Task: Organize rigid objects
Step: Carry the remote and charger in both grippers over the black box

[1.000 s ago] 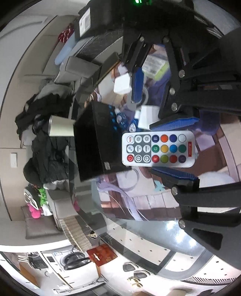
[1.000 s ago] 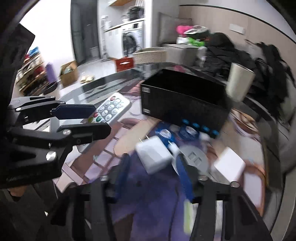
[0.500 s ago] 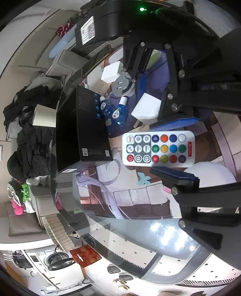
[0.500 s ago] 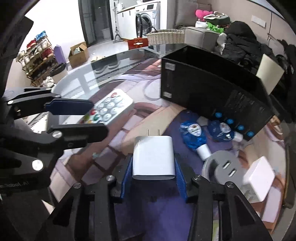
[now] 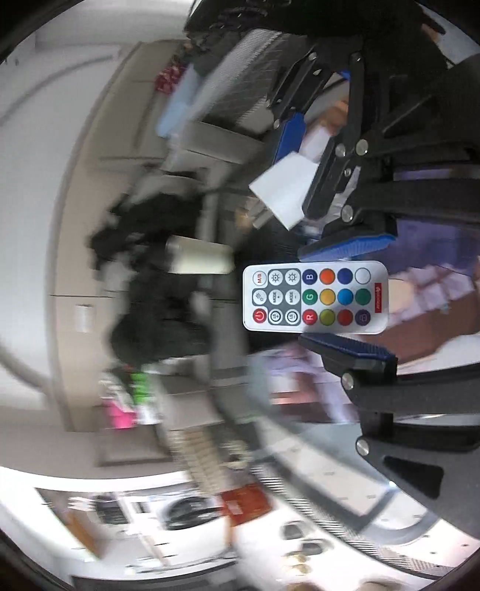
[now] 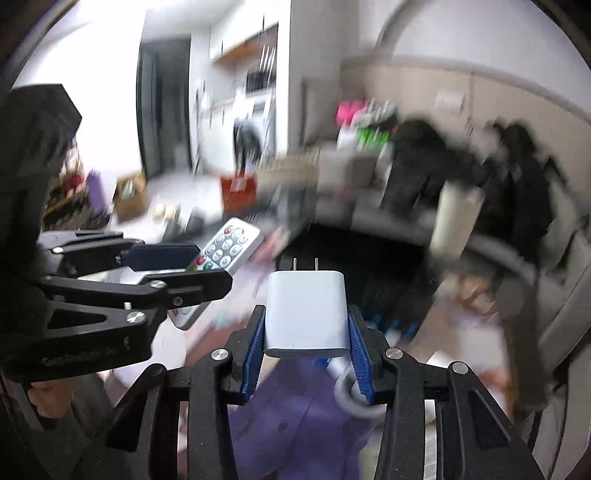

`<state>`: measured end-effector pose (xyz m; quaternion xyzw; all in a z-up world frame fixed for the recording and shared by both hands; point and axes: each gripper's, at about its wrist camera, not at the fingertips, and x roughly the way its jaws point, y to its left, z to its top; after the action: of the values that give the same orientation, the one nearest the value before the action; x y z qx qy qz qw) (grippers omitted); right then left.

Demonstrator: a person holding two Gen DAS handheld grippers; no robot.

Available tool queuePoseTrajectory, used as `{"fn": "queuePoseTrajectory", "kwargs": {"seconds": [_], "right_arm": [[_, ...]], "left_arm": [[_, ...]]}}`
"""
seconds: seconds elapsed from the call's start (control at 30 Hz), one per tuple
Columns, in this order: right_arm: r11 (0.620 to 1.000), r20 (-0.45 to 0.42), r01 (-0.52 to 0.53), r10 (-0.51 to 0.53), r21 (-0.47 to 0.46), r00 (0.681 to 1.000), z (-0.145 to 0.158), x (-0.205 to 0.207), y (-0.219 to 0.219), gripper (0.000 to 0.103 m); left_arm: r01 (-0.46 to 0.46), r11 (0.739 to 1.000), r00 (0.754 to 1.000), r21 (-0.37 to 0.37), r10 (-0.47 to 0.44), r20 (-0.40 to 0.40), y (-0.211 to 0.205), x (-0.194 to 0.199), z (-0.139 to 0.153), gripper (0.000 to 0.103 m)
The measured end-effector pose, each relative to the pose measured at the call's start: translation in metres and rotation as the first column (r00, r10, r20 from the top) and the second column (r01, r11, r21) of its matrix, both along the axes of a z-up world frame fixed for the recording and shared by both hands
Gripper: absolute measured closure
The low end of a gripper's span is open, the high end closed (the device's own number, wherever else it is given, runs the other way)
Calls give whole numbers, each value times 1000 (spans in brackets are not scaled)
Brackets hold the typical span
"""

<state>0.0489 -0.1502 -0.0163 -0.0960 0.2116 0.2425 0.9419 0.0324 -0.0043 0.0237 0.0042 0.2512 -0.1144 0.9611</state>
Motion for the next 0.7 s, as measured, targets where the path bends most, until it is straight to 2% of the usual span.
{"fn": "queuePoseTrajectory", "kwargs": {"seconds": [0.1, 0.17, 0.43, 0.57, 0.7], "right_arm": [[998, 185, 19, -29, 59, 982, 24, -23, -12, 61], [997, 257, 29, -46, 70, 965, 35, -33, -16, 61], [993, 248, 46, -71, 107, 966, 50, -25, -16, 61], [989, 221, 81, -108, 127, 969, 62, 2, -15, 61], [984, 190, 126, -149, 127, 970, 61, 37, -10, 61]], "left_arm": [[-6, 1000, 993, -15, 8, 118, -5, -9, 22, 65], [-5, 1000, 988, -18, 8, 153, -6, -9, 30, 65], [-25, 999, 980, -38, 32, 196, 0, 5, 42, 65], [-49, 998, 978, -43, 57, 203, 3, 24, 45, 65], [-76, 996, 982, -43, 82, 168, 8, 62, 43, 65]]}}
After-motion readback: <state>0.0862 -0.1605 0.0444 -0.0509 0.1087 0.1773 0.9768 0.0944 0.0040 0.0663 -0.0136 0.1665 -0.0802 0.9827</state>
